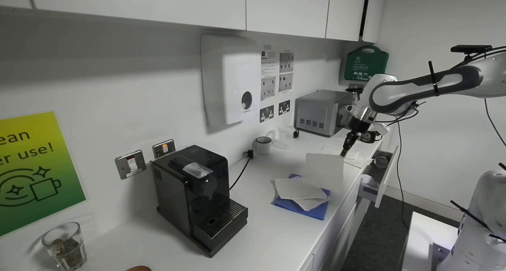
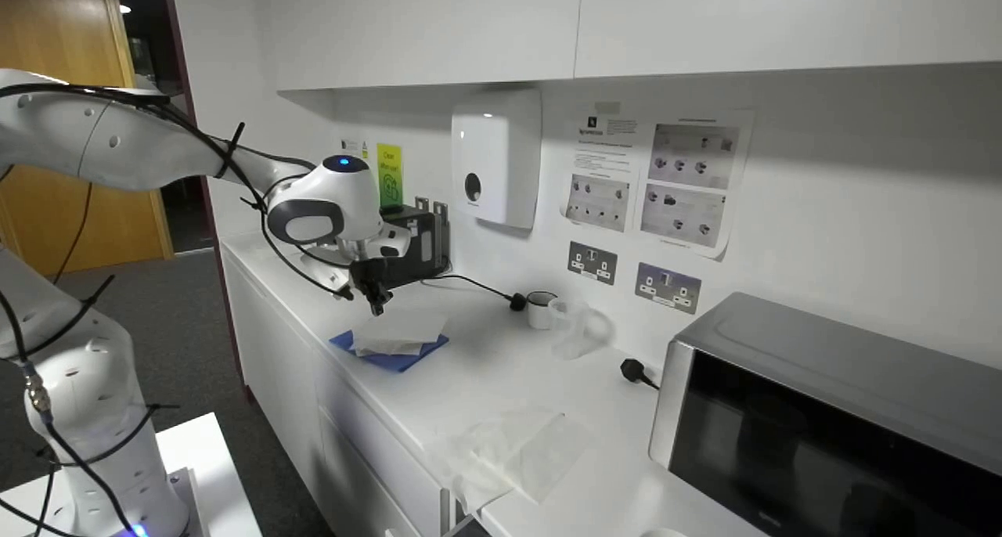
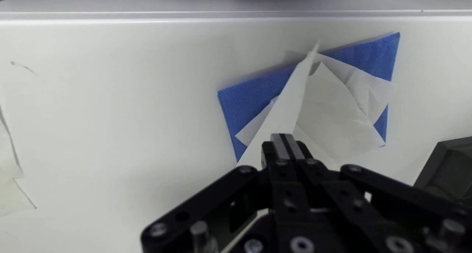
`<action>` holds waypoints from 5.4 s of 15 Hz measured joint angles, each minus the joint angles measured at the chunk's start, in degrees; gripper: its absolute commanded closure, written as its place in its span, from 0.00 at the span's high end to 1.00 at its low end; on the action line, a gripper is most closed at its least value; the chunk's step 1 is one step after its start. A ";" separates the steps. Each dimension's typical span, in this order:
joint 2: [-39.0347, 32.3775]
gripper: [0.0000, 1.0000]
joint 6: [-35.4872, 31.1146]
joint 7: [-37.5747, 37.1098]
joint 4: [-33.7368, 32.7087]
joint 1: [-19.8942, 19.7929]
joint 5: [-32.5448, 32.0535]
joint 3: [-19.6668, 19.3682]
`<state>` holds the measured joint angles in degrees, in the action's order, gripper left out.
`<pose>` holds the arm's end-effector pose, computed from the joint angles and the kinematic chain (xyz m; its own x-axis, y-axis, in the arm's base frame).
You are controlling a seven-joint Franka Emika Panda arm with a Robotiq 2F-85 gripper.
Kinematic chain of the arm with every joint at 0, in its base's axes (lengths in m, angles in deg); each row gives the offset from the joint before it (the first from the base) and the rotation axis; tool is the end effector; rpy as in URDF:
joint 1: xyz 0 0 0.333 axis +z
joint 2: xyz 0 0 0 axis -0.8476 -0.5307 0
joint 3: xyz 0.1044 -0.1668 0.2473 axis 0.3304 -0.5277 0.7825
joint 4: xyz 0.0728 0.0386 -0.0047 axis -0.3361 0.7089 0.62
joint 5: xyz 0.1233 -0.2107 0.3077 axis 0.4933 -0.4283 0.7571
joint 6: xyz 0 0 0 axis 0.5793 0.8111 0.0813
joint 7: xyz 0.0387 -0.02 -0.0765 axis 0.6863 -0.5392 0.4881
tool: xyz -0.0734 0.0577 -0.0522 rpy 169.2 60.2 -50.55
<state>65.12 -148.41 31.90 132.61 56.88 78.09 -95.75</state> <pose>0.4119 -0.0837 0.4614 0.9680 -0.0015 0.2511 0.0548 -0.9746 -0.2170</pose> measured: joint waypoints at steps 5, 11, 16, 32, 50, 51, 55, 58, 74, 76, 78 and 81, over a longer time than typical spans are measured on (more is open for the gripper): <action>-0.19 0.01 0.39 -7.68 0.46 -1.82 -6.48 2.66; -1.14 0.01 0.40 -7.88 0.47 -1.51 -6.57 4.02; -1.14 0.00 0.40 -7.88 0.47 -1.51 -6.58 4.02; -2.75 0.00 -5.34 -10.91 0.08 -6.09 -6.74 1.13; -6.82 0.00 -8.13 -17.60 -7.78 -17.57 -9.61 -7.43; -6.82 0.00 -8.13 -17.80 -8.08 -18.05 -9.61 -7.77; -6.82 0.00 -8.13 -18.68 -9.18 -19.64 -9.61 -9.17; -6.82 0.00 -8.13 -19.99 -9.72 -20.67 -9.65 -9.76; -6.82 0.00 -6.11 -22.28 -10.00 -25.87 -22.33 -9.51; -6.82 0.00 -4.68 -23.21 -9.98 -25.62 -25.75 -7.08; -6.89 0.00 -3.16 -24.46 -9.98 -24.76 -28.53 -4.57; -7.15 0.00 -1.69 -25.30 -9.98 -22.30 -30.34 -1.42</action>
<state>57.97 -150.10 6.60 122.63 34.58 47.75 -97.18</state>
